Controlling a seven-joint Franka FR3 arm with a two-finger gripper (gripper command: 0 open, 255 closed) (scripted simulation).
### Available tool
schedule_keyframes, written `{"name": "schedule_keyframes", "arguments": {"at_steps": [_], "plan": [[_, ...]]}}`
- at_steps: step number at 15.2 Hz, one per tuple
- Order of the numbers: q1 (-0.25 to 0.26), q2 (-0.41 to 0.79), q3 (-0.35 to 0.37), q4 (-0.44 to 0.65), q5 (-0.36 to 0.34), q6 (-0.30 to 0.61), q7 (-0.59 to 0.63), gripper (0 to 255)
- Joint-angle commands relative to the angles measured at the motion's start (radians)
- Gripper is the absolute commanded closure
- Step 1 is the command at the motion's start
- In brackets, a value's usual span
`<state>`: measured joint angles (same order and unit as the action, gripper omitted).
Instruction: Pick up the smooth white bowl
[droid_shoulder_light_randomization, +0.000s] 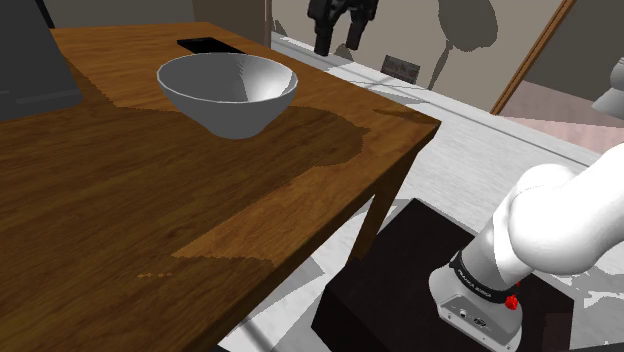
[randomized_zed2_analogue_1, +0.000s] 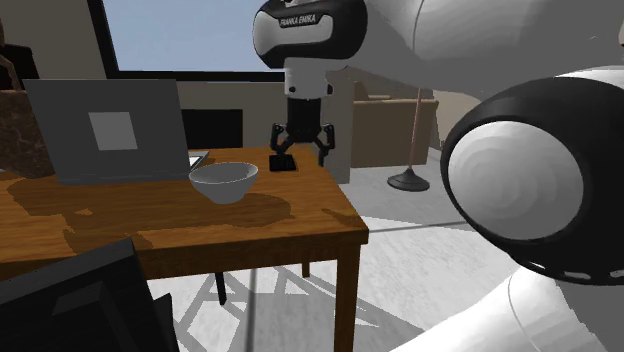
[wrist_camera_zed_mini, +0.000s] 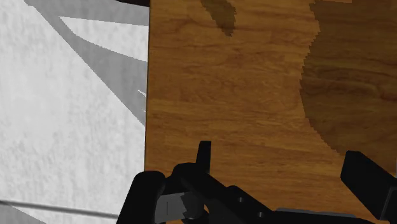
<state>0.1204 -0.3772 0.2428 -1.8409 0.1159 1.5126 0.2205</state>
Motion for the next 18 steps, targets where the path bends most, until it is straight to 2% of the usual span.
{"name": "schedule_keyframes", "arguments": {"at_steps": [1,9,16,18], "plan": [[0.012,0.063,0.028,0.078,-0.001,-0.014,0.014,0],[0.078,0.328,0.148,0.446,-0.055,-0.122,0.098,0],[0.074,0.275,0.138,0.288,-0.035,-0.014,0.078,0],[0.074,0.271,0.138,0.276,-0.034,-0.005,0.077,0]]}}
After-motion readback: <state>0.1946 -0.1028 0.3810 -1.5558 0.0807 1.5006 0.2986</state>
